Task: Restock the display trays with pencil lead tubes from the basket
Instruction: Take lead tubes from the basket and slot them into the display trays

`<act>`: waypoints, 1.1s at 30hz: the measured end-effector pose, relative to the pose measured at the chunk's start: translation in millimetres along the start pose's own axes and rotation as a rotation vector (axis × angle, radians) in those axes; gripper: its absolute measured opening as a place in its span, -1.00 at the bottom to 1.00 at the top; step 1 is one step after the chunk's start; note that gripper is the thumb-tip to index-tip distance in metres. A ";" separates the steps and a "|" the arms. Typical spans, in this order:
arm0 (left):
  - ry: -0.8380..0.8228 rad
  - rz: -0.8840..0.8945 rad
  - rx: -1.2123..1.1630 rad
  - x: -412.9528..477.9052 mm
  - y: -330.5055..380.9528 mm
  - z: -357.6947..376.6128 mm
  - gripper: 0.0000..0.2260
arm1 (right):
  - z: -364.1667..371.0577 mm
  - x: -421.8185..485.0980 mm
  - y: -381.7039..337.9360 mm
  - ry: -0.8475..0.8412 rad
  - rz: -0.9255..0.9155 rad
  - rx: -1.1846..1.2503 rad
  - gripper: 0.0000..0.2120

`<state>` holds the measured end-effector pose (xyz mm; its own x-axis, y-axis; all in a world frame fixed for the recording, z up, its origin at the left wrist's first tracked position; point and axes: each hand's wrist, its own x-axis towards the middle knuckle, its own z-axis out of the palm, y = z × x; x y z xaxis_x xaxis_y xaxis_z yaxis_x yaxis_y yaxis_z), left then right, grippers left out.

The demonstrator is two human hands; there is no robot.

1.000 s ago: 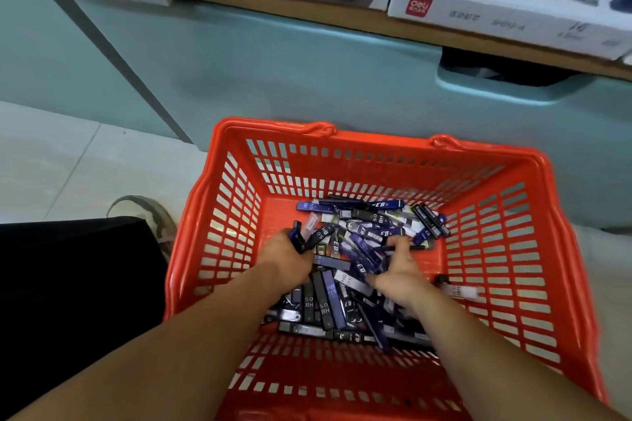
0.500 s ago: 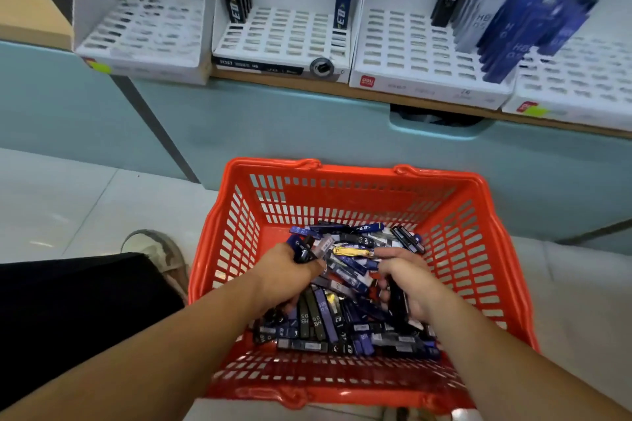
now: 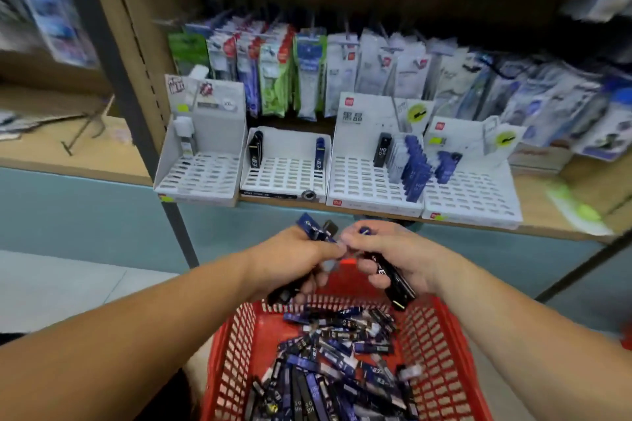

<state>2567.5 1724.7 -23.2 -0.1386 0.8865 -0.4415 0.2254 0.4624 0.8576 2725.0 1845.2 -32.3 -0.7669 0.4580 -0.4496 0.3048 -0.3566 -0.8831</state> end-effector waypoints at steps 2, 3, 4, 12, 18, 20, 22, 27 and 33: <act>0.008 0.059 -0.053 -10.1 19.1 -6.8 -0.61 | 8.3 -11.3 -26.7 0.024 -0.055 -0.047 -0.89; 0.016 0.083 -0.078 -14.7 28.4 -10.2 -0.62 | 12.2 -17.9 -40.1 0.045 -0.087 -0.059 -0.88; 0.033 0.101 -0.100 -17.7 35.1 -13.3 -0.61 | 14.2 -21.9 -50.0 0.079 -0.110 -0.062 -0.91; 0.280 0.080 0.057 -10.4 62.1 -58.4 -0.76 | -1.0 -22.0 -75.0 0.350 -0.228 0.188 -0.90; 0.272 0.081 -0.144 26.9 64.4 -53.7 -0.70 | -6.6 -4.5 -69.9 0.315 -0.221 0.142 -0.92; 0.232 0.090 -0.139 41.8 66.6 -49.3 -0.67 | -13.8 1.4 -64.4 0.304 -0.194 0.145 -0.91; 0.204 0.113 -0.124 56.6 66.1 -44.1 -0.65 | -22.2 7.6 -59.9 0.291 -0.170 0.150 -0.90; 0.183 0.157 -0.284 82.4 69.6 -34.2 -0.75 | -47.9 13.7 -60.2 0.255 -0.134 0.171 -0.78; 0.130 0.189 -0.332 91.5 75.8 -17.6 -0.73 | -60.1 1.9 -59.4 0.060 -0.063 0.164 -0.79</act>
<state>2554.9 1840.5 6.1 -0.2497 0.9358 -0.2489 -0.0624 0.2409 0.9685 2739.4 1916.1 11.3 -0.7449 0.5296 -0.4057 0.1572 -0.4517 -0.8782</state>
